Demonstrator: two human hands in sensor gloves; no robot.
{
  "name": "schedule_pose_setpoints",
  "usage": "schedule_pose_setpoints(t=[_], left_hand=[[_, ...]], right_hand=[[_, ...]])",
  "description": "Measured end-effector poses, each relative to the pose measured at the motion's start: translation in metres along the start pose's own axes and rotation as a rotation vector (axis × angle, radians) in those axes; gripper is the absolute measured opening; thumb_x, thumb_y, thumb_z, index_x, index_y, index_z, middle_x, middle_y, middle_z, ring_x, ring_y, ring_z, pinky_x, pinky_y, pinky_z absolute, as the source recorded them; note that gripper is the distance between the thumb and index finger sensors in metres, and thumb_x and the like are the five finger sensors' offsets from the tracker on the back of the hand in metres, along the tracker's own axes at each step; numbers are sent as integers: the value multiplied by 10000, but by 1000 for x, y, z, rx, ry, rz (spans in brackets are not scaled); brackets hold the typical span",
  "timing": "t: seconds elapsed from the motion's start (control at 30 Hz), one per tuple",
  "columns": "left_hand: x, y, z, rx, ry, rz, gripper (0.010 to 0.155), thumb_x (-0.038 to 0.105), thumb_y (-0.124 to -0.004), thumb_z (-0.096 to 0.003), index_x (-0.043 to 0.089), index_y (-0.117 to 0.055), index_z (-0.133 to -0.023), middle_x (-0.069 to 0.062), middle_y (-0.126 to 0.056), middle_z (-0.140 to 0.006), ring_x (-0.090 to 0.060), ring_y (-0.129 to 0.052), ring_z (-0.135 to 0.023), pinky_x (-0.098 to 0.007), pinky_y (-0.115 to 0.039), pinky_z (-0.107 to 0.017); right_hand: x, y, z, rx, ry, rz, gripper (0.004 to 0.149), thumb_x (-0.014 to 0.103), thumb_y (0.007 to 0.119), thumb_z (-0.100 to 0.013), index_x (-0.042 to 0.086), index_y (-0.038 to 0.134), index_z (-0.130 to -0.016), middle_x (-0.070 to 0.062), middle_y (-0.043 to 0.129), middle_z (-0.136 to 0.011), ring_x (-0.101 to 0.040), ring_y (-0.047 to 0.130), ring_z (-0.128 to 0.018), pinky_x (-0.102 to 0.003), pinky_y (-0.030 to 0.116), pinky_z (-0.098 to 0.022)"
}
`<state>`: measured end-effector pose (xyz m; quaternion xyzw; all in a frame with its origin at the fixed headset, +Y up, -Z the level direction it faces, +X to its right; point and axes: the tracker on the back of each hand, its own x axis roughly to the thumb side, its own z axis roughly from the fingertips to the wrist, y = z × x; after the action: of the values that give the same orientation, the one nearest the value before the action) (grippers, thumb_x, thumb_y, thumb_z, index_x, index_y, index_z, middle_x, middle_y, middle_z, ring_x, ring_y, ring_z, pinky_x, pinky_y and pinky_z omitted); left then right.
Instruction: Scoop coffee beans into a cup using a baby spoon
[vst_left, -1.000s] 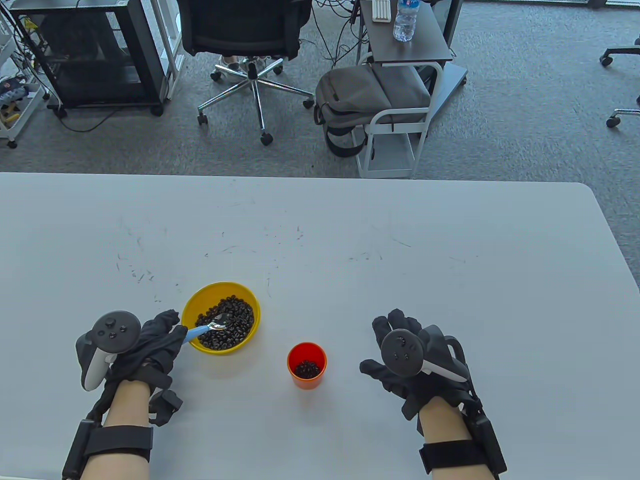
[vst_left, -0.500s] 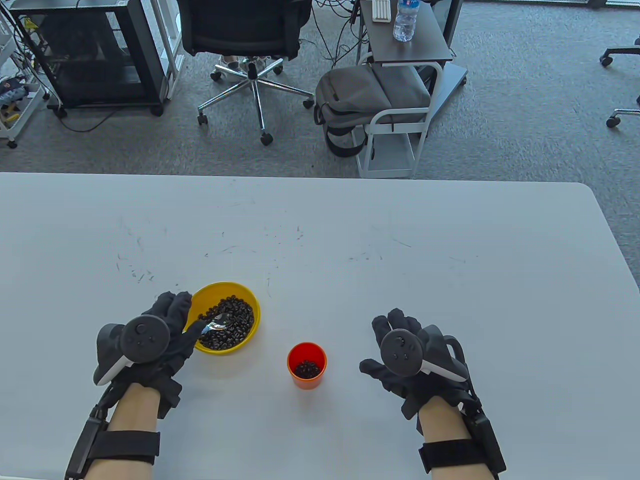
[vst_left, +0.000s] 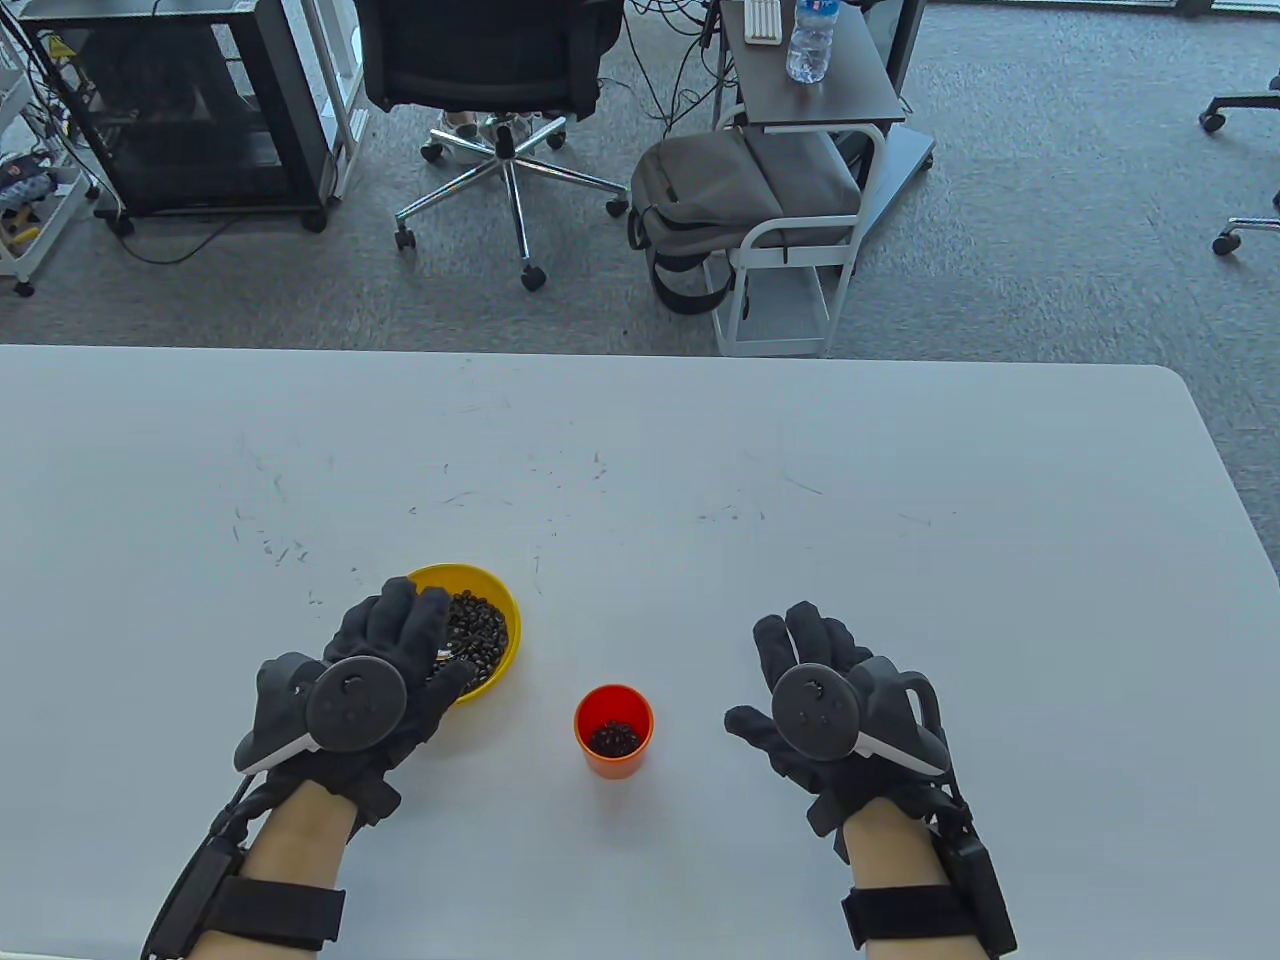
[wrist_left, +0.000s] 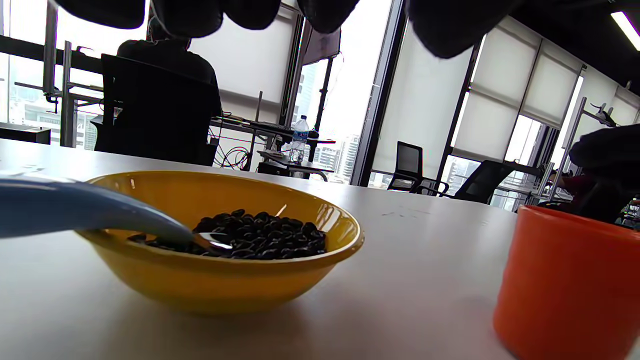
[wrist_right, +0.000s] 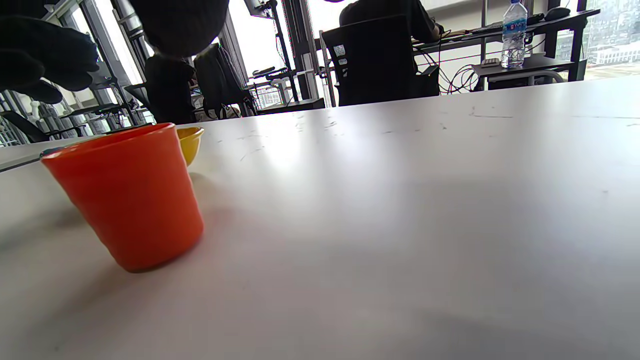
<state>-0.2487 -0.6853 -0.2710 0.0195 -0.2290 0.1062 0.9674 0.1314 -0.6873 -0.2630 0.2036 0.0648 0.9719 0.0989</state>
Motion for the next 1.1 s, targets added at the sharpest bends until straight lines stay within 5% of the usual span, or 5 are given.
schedule_pose_setpoints(t=[1.1], left_hand=[[23,-17,-3,-120,-40,-41,746,522,-641,-628,55,-424,-1169,-342,-345,-1152,-667,-448,-997,-785,-501,-615]], right_hand=[[-7,4,3,-30,46,19,866,547,659,-561,-16,270,-1093,-410,212,-1078,-679,315,-900,-789,420,-605]])
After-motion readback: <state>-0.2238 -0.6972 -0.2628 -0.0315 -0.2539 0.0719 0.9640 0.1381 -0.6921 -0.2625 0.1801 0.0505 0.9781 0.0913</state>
